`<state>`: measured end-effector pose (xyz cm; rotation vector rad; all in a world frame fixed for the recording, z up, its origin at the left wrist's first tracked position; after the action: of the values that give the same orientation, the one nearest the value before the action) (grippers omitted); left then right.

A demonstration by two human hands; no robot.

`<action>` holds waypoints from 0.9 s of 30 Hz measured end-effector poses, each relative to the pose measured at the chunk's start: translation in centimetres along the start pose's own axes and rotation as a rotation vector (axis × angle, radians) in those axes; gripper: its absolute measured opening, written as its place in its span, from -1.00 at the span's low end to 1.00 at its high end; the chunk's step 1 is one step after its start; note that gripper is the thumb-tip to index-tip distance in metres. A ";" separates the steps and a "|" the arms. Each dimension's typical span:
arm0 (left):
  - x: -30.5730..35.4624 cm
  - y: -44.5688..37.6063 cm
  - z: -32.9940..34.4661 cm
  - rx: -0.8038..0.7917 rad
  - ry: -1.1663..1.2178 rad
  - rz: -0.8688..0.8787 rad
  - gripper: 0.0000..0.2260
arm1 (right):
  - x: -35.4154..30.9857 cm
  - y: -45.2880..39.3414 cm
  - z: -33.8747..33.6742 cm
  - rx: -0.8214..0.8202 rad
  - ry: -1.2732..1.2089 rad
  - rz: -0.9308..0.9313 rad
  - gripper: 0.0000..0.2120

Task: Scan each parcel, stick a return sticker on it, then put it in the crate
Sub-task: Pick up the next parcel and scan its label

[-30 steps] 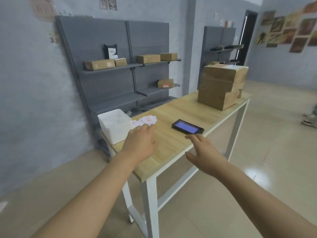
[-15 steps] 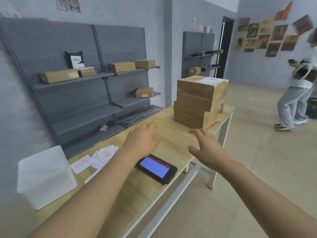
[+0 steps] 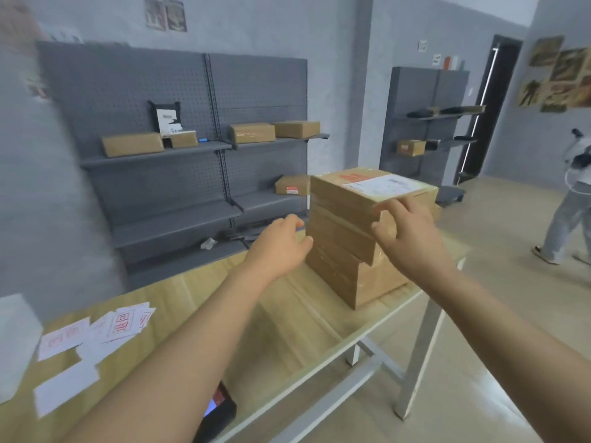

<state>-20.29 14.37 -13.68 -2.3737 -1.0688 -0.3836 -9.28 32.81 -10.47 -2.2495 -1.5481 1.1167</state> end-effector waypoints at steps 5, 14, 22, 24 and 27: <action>3.2 -5.0 2.2 0.073 0.190 -0.159 -0.56 | 5.2 -5.6 -2.3 0.117 -0.086 0.066 -0.69; 5.3 -8.6 7.8 -0.009 0.664 -0.459 -0.35 | 13.8 -9.8 2.6 -0.187 -0.569 0.577 -0.25; 2.8 -7.5 6.1 0.071 0.794 -0.488 -0.43 | 12.1 -9.7 4.6 -0.210 -0.773 0.580 -0.35; 1.3 -6.4 4.0 0.158 0.775 -0.463 -0.49 | 9.5 -9.3 4.3 -0.200 -0.742 0.494 -0.38; -1.0 -3.9 0.1 0.259 0.817 -0.452 -0.58 | 4.9 -8.2 4.1 -0.195 -0.739 0.416 -0.46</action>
<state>-23.85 16.02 -12.91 -1.4799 -1.1246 -1.1674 -17.11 39.62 -11.20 -2.5105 -1.4674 2.1940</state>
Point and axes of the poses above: each hand's wrist, its own y-axis away from the middle knuckle, its own z-axis out of the palm, x = y × z, the point moved 7 cm from there along -y, towards the middle knuckle, and after that the axes turned 9 degrees about z, right-handed, at the moved point
